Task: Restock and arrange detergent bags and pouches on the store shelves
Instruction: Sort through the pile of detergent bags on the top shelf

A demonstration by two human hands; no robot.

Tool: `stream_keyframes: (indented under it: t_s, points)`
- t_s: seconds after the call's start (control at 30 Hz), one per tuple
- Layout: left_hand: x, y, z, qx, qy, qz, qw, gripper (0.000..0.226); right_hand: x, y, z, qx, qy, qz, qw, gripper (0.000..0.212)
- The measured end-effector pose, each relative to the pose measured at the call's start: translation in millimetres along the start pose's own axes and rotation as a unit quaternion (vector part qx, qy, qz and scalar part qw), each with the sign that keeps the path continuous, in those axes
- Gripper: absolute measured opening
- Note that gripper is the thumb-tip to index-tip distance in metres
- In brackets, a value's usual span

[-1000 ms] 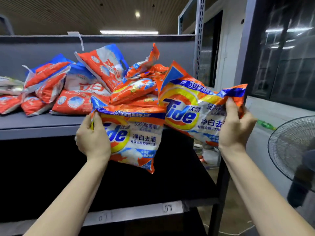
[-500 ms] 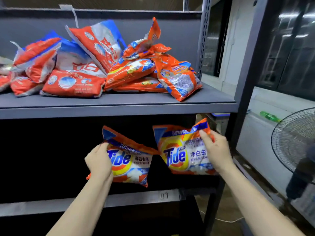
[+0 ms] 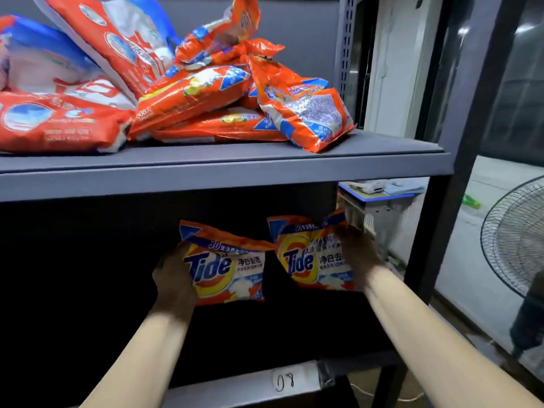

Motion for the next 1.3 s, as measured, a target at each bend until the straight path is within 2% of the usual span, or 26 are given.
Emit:
stream_keyframes:
  t_s: [0.07, 0.13, 0.23, 0.33, 0.47, 0.57, 0.6, 0.67, 0.73, 0.8, 0.83, 0.87, 0.93, 1.0, 1.07, 1.13, 1.2, 1.27, 1.3]
  points:
    - [16.3, 8.3, 3.9, -0.019, -0.002, 0.020, 1.000, 0.044, 10.9, 6.3, -10.3, 0.115, 0.047, 0.006, 0.992, 0.019]
    - [33.1, 14.4, 5.1, -0.013, 0.009, 0.008, 1.000, 0.041, 21.8, 10.7, -18.8, 0.159, 0.072, -0.010, 0.985, 0.019]
    - [64.0, 21.4, 12.0, -0.020, -0.009, -0.015, 1.000, 0.038, 41.0, 16.4, -32.3, 0.164, 0.078, -0.045, 0.982, 0.020]
    - [89.8, 32.1, 17.7, -0.011, 0.002, -0.005, 1.000, 0.037, 59.9, 22.8, -44.6, 0.177, 0.067, -0.058, 0.980, 0.018]
    - [107.2, 30.0, 34.8, -0.021, 0.015, -0.023, 0.999, 0.039, 83.6, 41.0, -49.9, 0.193, 0.051, -0.035, 0.979, 0.012]
    - [125.2, 33.3, 39.0, -0.007, 0.003, 0.003, 1.000, 0.017, 102.9, 55.5, -46.8, 0.182, 0.026, -0.006, 0.983, 0.020]
    - [131.5, 35.2, 37.6, -0.011, 0.009, 0.010, 1.000, 0.016, 108.7, 59.6, -45.8, 0.180, 0.027, 0.001, 0.983, 0.023]
    - [141.7, 40.6, 35.0, -0.047, 0.022, 0.021, 0.998, 0.018, 121.8, 67.1, -44.9, 0.164, 0.012, 0.014, 0.986, 0.022]
    - [149.9, 40.7, 41.4, -0.065, 0.006, 0.001, 0.998, 0.031, 129.9, 72.2, -44.8, 0.108, -0.015, 0.019, 0.994, 0.027]
    - [158.9, 36.2, 49.0, -0.035, 0.016, -0.061, 0.997, 0.052, 134.2, 76.1, -46.3, 0.057, -0.020, 0.007, 0.998, 0.036]
    - [162.3, 33.8, 48.4, 0.033, 0.058, -0.095, 0.993, 0.058, 135.5, 78.0, -45.1, 0.050, -0.028, -0.003, 0.998, 0.033]
    - [163.0, 34.3, 41.0, 0.142, 0.116, -0.127, 0.975, 0.062, 137.2, 79.5, -42.1, 0.055, -0.035, -0.024, 0.998, 0.031]
    - [158.3, 47.8, 23.0, 0.389, 0.229, -0.141, 0.881, 0.065, 138.5, 77.7, -34.2, 0.063, -0.051, -0.078, 0.994, 0.033]
    - [158.5, 69.3, 12.1, 0.537, 0.283, -0.061, 0.792, 0.055, 142.3, 77.5, -21.1, -0.018, -0.082, -0.120, 0.989, 0.047]
    - [164.8, 82.8, 12.0, 0.619, 0.276, 0.026, 0.735, 0.049, 143.9, 80.5, -8.5, -0.205, -0.130, -0.170, 0.955, 0.070]
    - [171.5, 85.2, 17.7, 0.685, 0.230, 0.076, 0.688, 0.051, 142.4, 92.6, 0.1, -0.392, -0.184, -0.135, 0.892, 0.076]
    - [174.8, 83.9, 19.1, 0.742, 0.217, 0.073, 0.631, 0.043, 143.6, 105.5, -1.1, -0.464, -0.180, -0.059, 0.865, 0.066]
    - [172.9, 84.9, 18.8, 0.781, 0.265, 0.051, 0.563, 0.021, 143.8, 111.2, -1.6, -0.480, -0.152, -0.029, 0.864, 0.053]
    - [169.5, 86.5, 16.9, 0.786, 0.298, 0.033, 0.540, 0.018, 142.8, 112.9, -0.9, -0.489, -0.142, -0.022, 0.860, 0.047]
Point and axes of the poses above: each hand's wrist, its own x-axis towards the middle knuckle, its own y-axis out of the palm, z = x × y, the point moved 3 cm from there along x, towards the middle knuckle, and after that the axes turned 3 degrees about -x, right-handed, at the moved point
